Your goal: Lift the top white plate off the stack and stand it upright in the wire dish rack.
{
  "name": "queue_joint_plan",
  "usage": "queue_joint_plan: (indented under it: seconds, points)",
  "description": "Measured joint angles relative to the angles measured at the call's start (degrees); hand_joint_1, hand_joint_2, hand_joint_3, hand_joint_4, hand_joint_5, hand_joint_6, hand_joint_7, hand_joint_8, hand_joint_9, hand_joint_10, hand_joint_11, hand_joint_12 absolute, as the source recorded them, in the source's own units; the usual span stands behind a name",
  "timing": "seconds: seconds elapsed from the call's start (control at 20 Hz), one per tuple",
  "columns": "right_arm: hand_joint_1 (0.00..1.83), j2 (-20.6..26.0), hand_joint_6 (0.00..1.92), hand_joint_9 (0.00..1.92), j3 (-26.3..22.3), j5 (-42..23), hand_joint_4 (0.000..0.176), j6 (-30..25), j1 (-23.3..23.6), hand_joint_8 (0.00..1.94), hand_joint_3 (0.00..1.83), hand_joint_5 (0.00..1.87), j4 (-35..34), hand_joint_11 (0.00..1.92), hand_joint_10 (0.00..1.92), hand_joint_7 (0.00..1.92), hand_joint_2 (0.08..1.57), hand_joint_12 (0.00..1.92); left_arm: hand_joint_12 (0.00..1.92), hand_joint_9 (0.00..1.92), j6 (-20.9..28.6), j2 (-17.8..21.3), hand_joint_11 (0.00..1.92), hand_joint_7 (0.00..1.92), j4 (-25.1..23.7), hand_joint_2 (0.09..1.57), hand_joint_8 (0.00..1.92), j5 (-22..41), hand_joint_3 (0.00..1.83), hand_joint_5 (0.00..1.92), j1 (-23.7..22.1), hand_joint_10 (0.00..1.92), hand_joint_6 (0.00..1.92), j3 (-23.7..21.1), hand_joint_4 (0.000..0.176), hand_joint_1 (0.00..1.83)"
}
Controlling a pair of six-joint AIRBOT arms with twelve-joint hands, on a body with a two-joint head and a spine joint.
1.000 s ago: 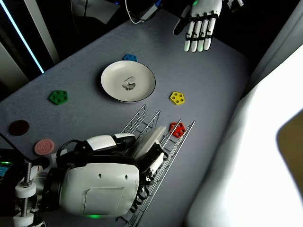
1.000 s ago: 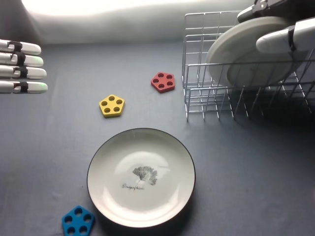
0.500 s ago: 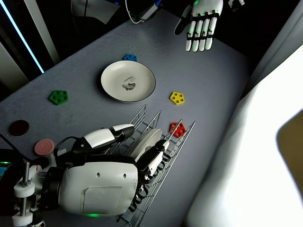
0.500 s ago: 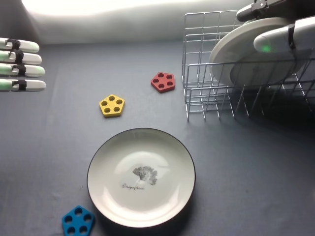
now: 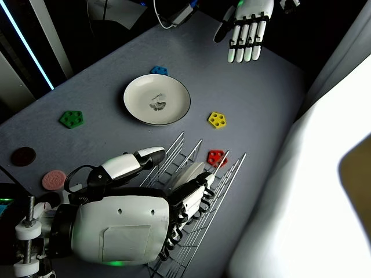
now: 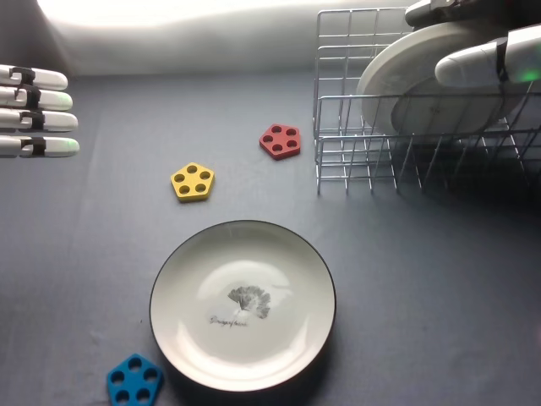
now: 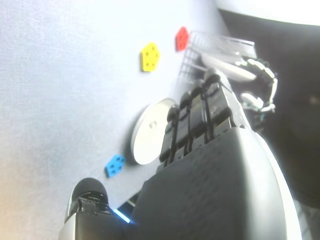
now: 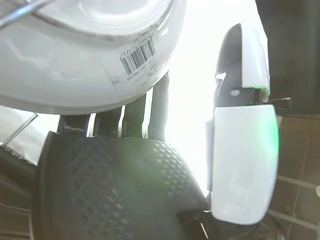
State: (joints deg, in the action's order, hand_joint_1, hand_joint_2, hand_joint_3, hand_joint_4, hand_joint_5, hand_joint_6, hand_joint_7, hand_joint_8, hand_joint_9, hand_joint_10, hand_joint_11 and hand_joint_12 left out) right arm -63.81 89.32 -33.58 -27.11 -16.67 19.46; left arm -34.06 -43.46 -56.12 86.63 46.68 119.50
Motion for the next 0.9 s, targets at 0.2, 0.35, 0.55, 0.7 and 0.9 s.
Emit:
queue_joint_plan:
  seconds: [0.2,0.35,0.55,0.7,0.9]
  points:
    - [1.04,0.0,0.0,0.69,0.0,0.02,0.0,0.09,0.04,0.0,0.0,0.73,-0.04,0.82,0.0,0.69,0.9,0.0,0.0,0.07,0.0,0.0,0.09,0.07,0.0,1.0,0.0,0.02,0.0,0.05,0.0,0.0,0.0,0.0,0.0,0.02]
    - [0.98,0.0,0.0,0.66,-0.02,0.0,0.0,0.09,0.04,0.0,0.0,0.68,0.04,0.77,0.0,0.66,0.91,0.0,0.01,0.09,0.0,0.0,0.1,0.09,0.0,1.0,0.0,0.02,0.0,0.07,0.0,0.01,0.0,0.02,0.0,0.02]
    - [1.01,0.0,0.01,0.66,-0.07,-1.01,0.0,0.09,0.04,0.0,0.0,0.63,0.28,0.76,0.0,0.66,0.9,0.0,0.01,0.08,0.0,0.0,0.1,0.08,0.2,1.0,0.0,0.07,0.0,0.06,0.0,0.0,0.0,0.26,0.0,0.02]
    - [1.0,0.0,0.0,0.65,-0.07,-1.33,0.0,0.11,0.04,0.0,0.0,0.63,0.63,0.75,0.0,0.64,0.9,0.0,0.0,0.07,0.0,0.0,0.09,0.07,0.22,1.0,0.0,0.04,0.0,0.05,0.0,0.0,0.0,0.48,0.0,0.03]
    - [0.91,0.0,0.0,0.58,-0.07,-2.19,0.009,0.94,0.22,0.0,0.01,0.56,1.36,0.66,0.0,0.58,0.93,0.0,0.01,0.09,0.0,0.0,0.1,0.09,0.22,0.99,0.01,0.07,0.0,0.07,0.0,0.01,0.01,0.48,0.0,0.05]
